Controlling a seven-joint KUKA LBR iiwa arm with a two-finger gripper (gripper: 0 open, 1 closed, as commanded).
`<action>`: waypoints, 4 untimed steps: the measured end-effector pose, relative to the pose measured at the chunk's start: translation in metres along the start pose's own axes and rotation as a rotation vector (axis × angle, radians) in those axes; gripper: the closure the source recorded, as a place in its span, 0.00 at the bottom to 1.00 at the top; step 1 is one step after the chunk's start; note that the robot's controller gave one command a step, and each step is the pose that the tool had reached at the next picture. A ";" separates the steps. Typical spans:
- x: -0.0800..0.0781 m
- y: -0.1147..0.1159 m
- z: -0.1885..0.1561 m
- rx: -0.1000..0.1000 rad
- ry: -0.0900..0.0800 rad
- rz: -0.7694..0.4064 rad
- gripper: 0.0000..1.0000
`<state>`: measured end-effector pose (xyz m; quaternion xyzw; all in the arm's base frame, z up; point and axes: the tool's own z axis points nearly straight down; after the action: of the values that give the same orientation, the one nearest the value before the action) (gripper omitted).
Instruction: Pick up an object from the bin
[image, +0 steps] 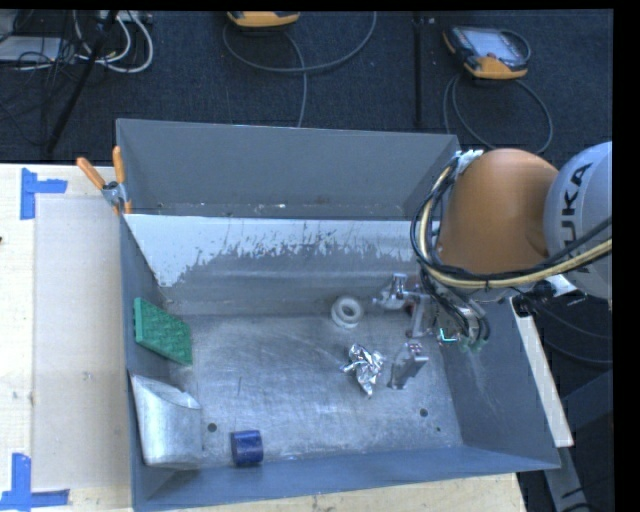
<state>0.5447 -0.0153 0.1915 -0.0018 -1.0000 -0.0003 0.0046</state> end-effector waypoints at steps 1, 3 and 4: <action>-0.029 -0.038 0.115 0.001 -0.009 -0.274 0.00; -0.037 -0.020 -0.002 0.003 -0.019 -0.262 1.00; -0.035 -0.021 0.003 0.001 -0.010 -0.259 0.00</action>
Offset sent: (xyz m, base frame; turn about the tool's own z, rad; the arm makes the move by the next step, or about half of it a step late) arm 0.0275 -0.0377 -0.1145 -0.2755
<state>0.5795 -0.0360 0.1885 0.1274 -0.9919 -0.0004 -0.0004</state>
